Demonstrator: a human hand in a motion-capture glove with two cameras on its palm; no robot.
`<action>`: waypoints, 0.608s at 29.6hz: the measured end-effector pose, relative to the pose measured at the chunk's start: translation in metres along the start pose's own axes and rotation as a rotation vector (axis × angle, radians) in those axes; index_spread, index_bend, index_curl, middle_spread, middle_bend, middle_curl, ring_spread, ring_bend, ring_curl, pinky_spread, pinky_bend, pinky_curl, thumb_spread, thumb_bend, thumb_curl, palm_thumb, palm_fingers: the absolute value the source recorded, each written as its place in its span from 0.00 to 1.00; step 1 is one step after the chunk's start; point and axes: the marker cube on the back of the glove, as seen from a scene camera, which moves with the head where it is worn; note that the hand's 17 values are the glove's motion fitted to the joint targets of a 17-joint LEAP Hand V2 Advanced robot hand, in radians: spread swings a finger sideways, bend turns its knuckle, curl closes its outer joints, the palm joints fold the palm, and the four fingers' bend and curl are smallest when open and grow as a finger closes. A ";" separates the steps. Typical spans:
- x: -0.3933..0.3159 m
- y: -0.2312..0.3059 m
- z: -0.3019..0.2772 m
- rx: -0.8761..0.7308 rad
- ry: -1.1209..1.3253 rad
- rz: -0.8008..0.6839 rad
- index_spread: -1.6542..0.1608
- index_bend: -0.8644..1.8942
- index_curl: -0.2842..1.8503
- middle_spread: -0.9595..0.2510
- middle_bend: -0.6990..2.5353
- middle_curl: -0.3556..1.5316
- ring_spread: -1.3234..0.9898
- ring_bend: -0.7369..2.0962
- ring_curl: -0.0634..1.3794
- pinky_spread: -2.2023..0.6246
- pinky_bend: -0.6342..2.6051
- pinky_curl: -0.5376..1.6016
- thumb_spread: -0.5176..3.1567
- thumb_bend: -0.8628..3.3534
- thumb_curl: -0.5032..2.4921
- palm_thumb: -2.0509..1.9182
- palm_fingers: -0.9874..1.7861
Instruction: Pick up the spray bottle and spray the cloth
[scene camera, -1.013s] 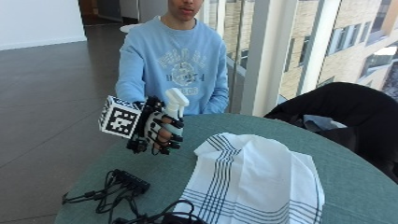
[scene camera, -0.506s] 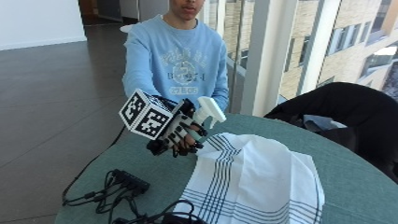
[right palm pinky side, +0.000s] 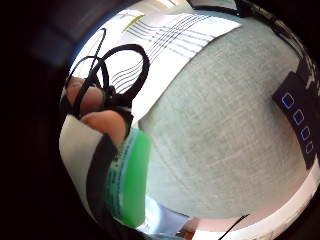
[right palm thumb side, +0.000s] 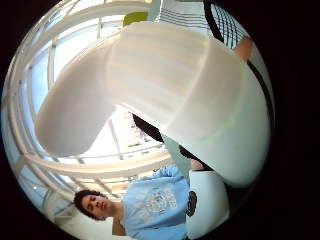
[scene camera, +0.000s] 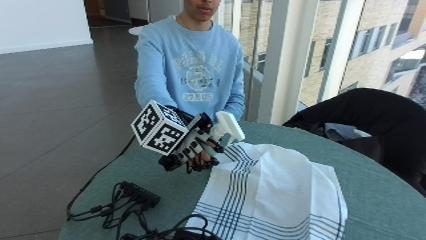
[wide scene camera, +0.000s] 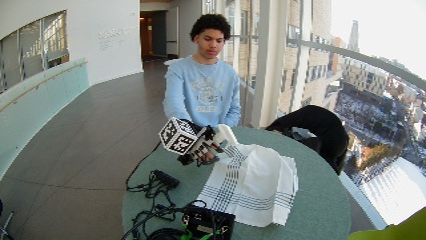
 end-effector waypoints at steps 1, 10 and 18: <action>0.000 0.000 0.000 0.002 -0.001 0.000 0.74 0.36 0.30 0.72 0.26 0.36 0.56 0.48 0.32 0.83 0.30 0.43 0.30 0.20 0.38 0.77 0.73; 0.002 0.002 0.002 0.001 0.002 0.017 0.75 0.36 0.30 0.72 0.26 0.36 0.56 0.48 0.32 0.83 0.30 0.43 0.30 0.20 0.39 0.77 0.73; 0.003 0.001 0.002 -0.001 0.003 0.030 0.75 0.36 0.30 0.72 0.26 0.36 0.56 0.48 0.32 0.83 0.30 0.43 0.30 0.20 0.39 0.77 0.73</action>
